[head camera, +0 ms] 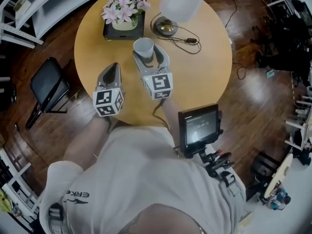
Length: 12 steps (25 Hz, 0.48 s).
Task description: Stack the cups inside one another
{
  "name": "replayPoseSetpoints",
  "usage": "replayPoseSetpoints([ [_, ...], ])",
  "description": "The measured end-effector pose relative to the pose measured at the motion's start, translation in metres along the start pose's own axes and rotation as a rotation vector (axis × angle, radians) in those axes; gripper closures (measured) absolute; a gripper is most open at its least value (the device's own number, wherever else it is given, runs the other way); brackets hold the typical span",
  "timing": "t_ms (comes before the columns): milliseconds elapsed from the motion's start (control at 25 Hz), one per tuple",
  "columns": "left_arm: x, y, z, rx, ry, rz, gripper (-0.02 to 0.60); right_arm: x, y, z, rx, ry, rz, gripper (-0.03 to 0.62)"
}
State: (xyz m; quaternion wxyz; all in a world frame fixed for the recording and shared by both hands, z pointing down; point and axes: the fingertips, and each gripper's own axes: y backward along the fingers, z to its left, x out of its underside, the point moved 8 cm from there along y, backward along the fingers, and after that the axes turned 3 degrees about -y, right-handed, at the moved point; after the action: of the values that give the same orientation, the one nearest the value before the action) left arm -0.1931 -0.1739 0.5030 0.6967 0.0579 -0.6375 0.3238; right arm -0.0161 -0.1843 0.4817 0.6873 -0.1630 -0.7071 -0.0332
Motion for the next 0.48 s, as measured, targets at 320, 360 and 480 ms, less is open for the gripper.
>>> replayPoseSetpoints([
  [320,0.013,-0.009,0.005,-0.029,-0.020,0.059,0.580,0.031,-0.028,-0.016,-0.004,-0.034,0.040,0.272],
  [360,0.014,-0.010,0.006,-0.035,-0.022,0.065,0.580,0.035,-0.030,-0.018,-0.005,-0.038,0.045,0.272],
  [480,0.017,-0.013,0.010,-0.053,-0.026,0.082,0.580,0.044,-0.036,-0.021,-0.003,-0.050,0.054,0.272],
])
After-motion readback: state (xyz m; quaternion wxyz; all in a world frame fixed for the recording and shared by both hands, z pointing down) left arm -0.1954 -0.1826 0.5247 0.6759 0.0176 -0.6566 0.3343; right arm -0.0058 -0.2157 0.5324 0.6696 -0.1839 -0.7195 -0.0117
